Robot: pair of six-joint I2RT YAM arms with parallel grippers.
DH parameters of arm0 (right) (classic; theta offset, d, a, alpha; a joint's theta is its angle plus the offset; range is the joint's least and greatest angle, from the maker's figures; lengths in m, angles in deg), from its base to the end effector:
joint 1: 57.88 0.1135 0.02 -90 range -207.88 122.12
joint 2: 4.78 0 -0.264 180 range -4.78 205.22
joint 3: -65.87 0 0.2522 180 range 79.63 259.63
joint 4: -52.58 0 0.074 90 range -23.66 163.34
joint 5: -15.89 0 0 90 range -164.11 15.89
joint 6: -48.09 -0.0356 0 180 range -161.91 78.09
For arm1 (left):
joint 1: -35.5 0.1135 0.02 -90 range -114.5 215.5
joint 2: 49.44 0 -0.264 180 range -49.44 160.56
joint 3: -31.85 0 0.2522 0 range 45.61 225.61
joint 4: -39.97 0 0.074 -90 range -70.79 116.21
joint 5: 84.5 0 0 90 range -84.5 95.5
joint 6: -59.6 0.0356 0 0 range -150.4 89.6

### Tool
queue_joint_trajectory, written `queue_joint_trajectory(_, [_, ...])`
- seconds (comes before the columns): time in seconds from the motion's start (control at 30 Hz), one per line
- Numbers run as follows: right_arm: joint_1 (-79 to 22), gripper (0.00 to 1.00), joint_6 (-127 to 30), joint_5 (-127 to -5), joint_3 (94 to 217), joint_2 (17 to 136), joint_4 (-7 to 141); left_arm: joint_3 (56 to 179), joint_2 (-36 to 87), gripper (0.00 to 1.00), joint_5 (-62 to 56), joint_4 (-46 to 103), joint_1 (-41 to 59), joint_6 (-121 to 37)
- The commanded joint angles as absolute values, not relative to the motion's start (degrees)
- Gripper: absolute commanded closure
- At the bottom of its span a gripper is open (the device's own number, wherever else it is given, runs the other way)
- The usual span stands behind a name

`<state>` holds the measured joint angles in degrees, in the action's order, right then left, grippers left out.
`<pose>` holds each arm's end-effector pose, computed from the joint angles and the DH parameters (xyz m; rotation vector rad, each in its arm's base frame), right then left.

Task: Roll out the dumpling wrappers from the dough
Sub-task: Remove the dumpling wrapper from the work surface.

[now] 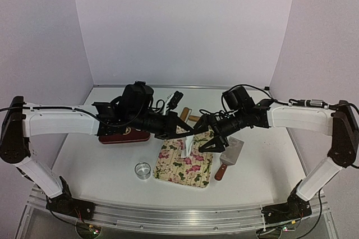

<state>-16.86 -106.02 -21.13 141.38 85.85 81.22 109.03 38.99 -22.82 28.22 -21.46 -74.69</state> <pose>0.2343 0.2415 0.2457 0.0201 -2.4702 -1.5511 0.1805 -0.3085 0.2870 0.6307 2.2265 -1.5332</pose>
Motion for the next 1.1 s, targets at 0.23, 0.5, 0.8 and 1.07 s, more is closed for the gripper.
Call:
queue_joint_trajectory(0.23, [-15.38,0.36,-106.98,-17.16,139.29,85.56,79.61,111.31,35.07,1.0,-4.55,27.4,-19.68,-71.57])
queue_joint_trajectory(0.5, [-15.31,0.38,-106.36,-16.66,139.93,86.07,79.7,110.2,33.53,1.0,0.14,26.56,-19.54,-72.04])
queue_joint_trajectory(0.8, [-15.06,0.37,-88.01,-27.22,146.69,82.02,80.92,114.37,40.69,1.0,-3.08,13.31,-17.95,-79.74])
queue_joint_trajectory(1.07, [-14.46,0.34,-74.41,-38.33,141.74,77.14,80.75,122.51,55.62,1.0,-15.45,3.65,-16.73,-82.58])
